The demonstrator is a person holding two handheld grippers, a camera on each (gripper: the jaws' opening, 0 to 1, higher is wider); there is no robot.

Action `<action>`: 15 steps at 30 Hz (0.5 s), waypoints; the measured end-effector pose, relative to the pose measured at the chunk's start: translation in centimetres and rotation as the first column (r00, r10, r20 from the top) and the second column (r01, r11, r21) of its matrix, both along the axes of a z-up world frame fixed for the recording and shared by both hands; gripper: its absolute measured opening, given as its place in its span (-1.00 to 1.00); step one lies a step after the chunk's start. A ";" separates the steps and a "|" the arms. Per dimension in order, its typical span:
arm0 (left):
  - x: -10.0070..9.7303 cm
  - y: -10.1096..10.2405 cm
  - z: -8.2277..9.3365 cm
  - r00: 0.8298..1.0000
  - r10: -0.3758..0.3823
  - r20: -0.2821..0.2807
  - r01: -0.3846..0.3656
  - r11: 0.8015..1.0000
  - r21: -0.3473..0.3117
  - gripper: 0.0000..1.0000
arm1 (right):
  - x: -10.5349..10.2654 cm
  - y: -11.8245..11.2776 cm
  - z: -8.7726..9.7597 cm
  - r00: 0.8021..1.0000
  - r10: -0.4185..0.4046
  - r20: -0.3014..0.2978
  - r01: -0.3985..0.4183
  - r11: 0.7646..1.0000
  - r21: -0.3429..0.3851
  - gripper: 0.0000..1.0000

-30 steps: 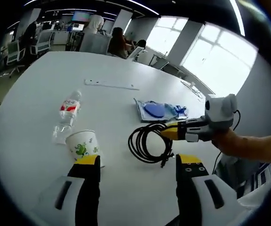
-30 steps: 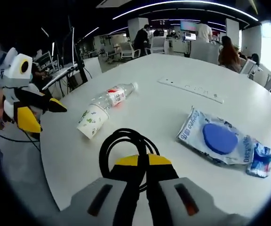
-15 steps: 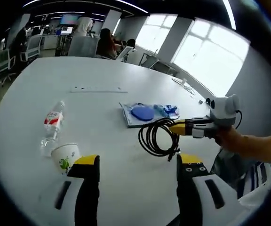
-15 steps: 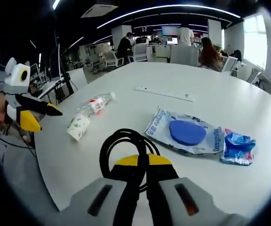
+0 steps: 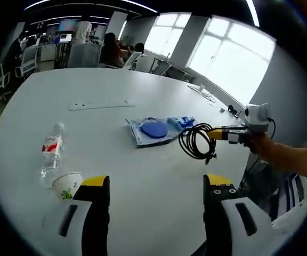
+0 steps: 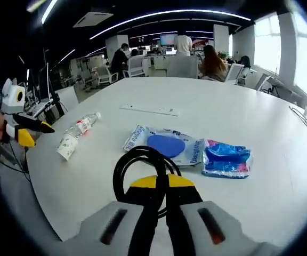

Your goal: Arrange the tabletop items into an orderly group along one side of the table until the central work area is clear of visible clutter.

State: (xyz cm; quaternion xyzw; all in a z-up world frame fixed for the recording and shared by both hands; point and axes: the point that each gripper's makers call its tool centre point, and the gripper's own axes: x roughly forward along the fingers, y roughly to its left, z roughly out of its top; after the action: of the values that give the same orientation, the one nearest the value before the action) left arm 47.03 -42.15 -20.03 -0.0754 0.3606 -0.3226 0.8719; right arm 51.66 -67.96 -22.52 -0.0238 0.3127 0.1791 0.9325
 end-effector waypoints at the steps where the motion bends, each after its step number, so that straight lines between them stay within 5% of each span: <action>1: 0.0 0.0 0.0 1.000 0.000 -0.002 0.000 1.000 0.002 0.46 | 0.0 -0.5 0.1 1.000 -0.011 0.003 0.011 1.000 -0.002 -0.99; 15: 0.5 0.2 0.1 1.000 -0.004 0.002 0.004 1.000 0.014 0.52 | 0.1 -8.0 -0.6 0.990 -0.138 -0.003 0.138 0.990 -0.029 -0.99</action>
State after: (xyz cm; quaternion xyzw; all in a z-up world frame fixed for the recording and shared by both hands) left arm 47.48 -41.98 -19.88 -0.0682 0.3623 -0.3220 0.8720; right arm 51.71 -75.99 -23.11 -0.0150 0.3185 0.1099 0.9414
